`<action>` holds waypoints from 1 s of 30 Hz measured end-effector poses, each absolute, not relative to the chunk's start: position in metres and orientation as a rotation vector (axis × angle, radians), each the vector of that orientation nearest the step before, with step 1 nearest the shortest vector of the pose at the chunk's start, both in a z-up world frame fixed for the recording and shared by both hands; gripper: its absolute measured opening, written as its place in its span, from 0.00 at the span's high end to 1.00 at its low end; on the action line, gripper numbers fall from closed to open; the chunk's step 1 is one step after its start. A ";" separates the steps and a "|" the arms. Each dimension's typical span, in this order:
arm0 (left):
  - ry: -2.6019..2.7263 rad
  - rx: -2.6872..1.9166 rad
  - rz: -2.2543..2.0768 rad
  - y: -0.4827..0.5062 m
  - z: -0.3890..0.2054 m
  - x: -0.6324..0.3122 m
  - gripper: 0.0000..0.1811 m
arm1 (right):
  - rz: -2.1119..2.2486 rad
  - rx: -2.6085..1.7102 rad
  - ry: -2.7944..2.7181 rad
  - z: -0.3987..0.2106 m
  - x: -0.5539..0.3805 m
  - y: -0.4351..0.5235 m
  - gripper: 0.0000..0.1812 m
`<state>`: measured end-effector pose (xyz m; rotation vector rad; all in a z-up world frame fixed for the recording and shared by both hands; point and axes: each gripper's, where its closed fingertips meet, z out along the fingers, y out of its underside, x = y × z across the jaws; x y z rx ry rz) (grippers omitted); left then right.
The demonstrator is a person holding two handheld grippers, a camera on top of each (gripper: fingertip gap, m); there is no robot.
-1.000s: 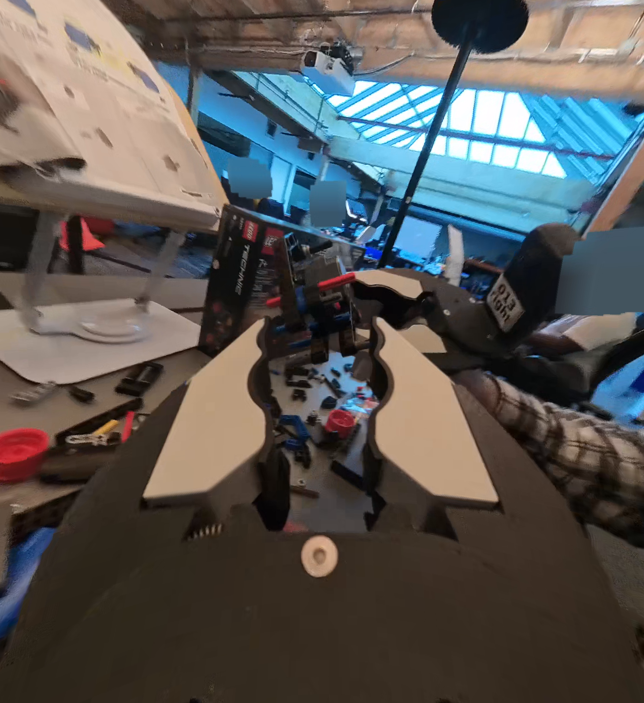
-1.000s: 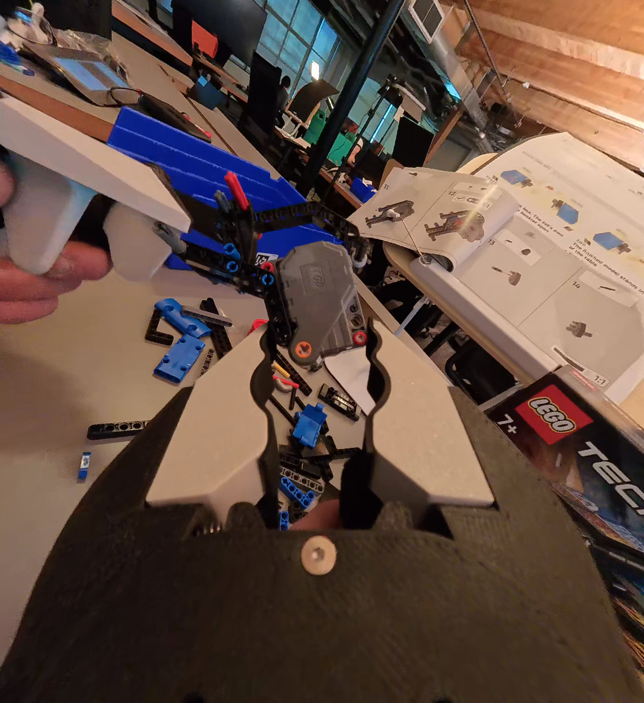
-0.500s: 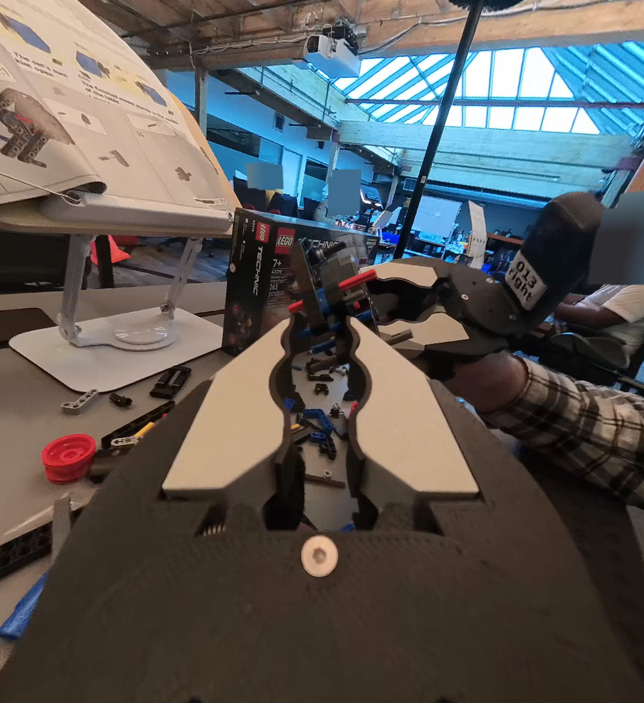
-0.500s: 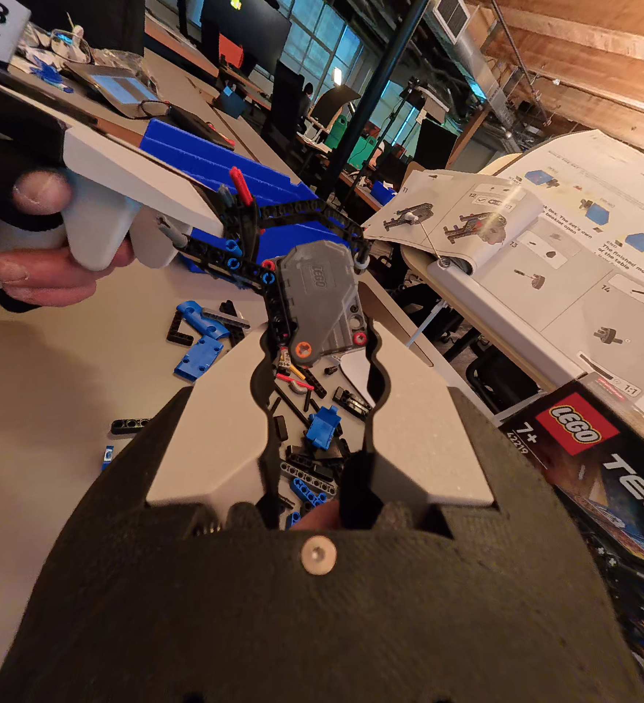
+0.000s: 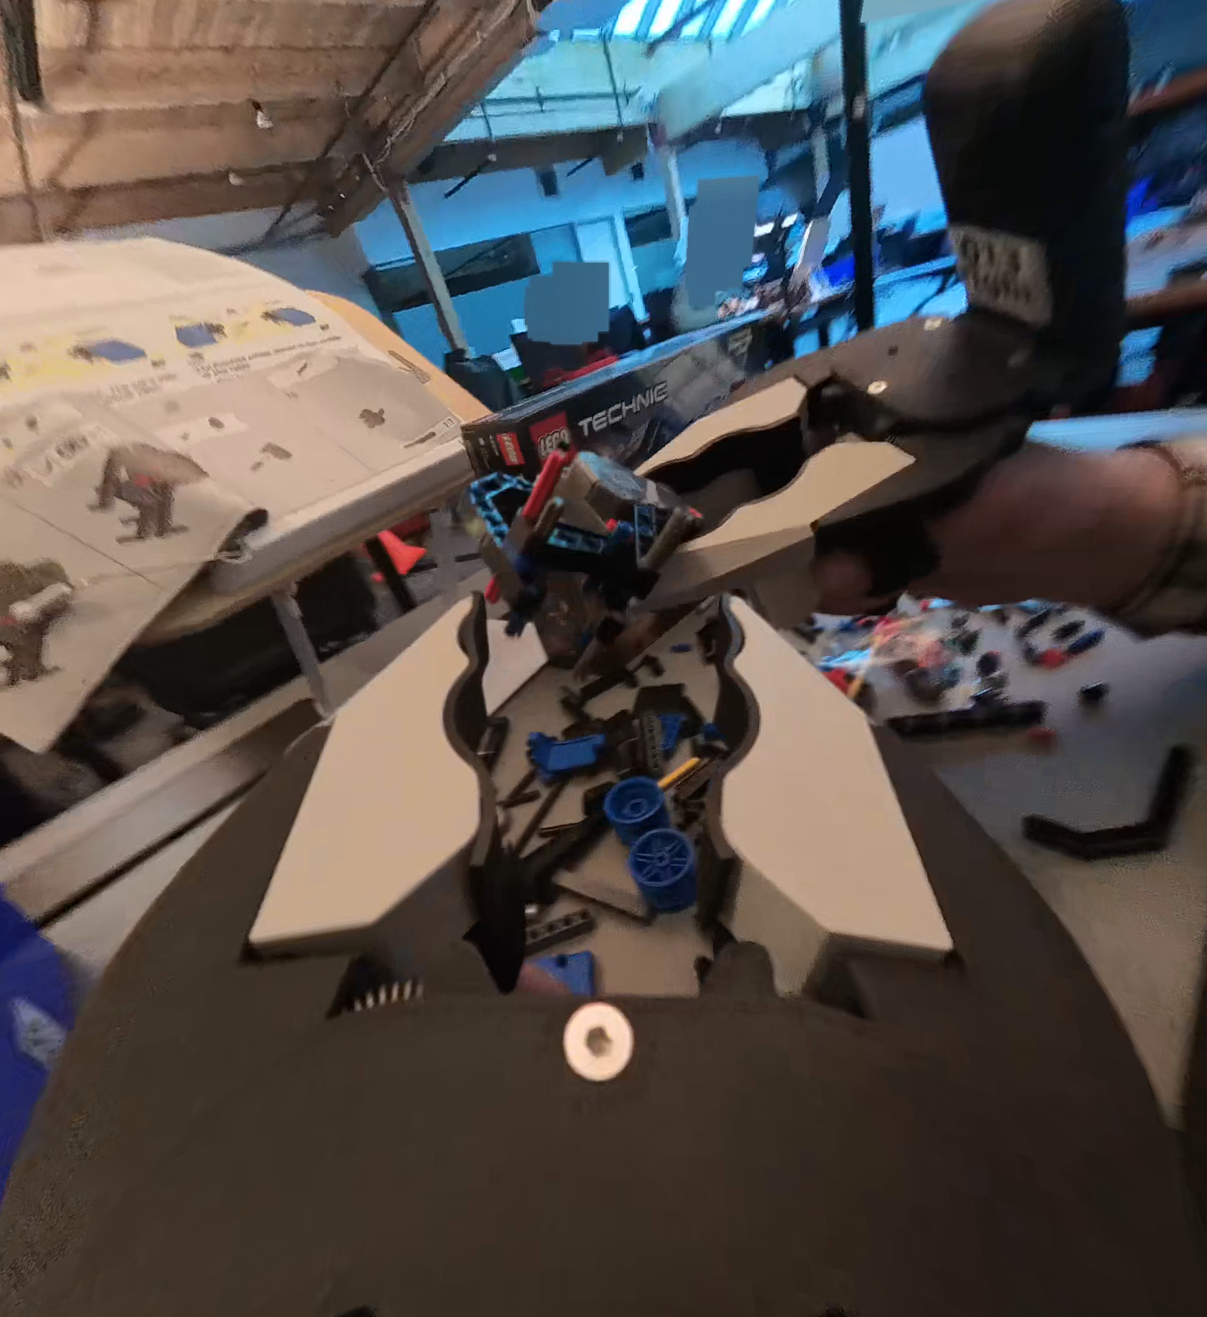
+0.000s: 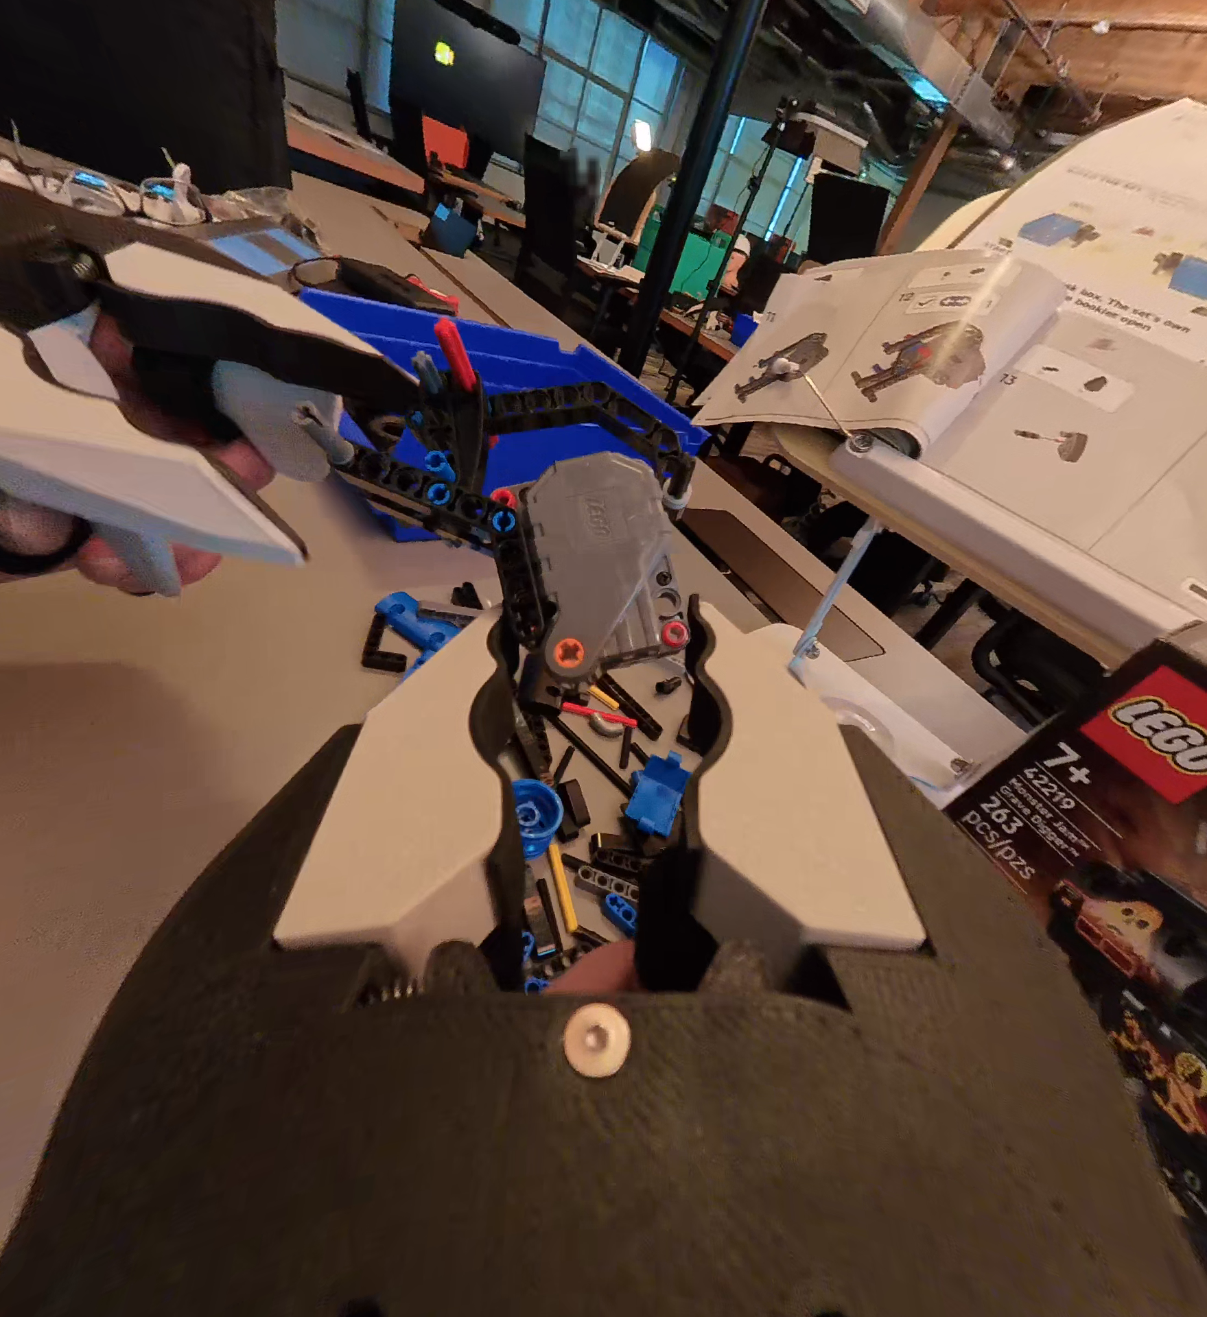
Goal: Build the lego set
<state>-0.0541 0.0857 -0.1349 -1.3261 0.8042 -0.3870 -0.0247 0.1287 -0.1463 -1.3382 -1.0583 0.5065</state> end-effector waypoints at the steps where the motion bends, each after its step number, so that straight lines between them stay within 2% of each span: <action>1: 0.822 -1.318 -0.325 0.087 -0.136 -0.052 0.67 | 0.498 -1.334 -1.074 -0.148 -0.027 0.127 0.75; 2: 0.824 -1.319 -0.262 0.089 -0.136 -0.052 0.68 | 0.487 -1.331 -1.085 -0.150 -0.028 0.126 0.75; 4: 0.808 -1.317 -0.141 0.095 -0.136 -0.059 0.77 | 0.484 -1.334 -1.088 -0.151 -0.029 0.126 0.75; 8: 0.817 -1.270 0.006 0.091 -0.129 -0.061 0.79 | 0.501 -1.333 -1.063 -0.148 -0.031 0.124 0.75; 22: 0.771 -1.232 0.120 0.087 -0.122 -0.058 0.85 | 0.548 -1.390 -0.945 -0.141 -0.023 0.133 0.75; 30: 0.790 -1.256 0.096 0.092 -0.124 -0.058 0.80 | 0.443 -1.318 -1.055 -0.143 -0.033 0.122 0.75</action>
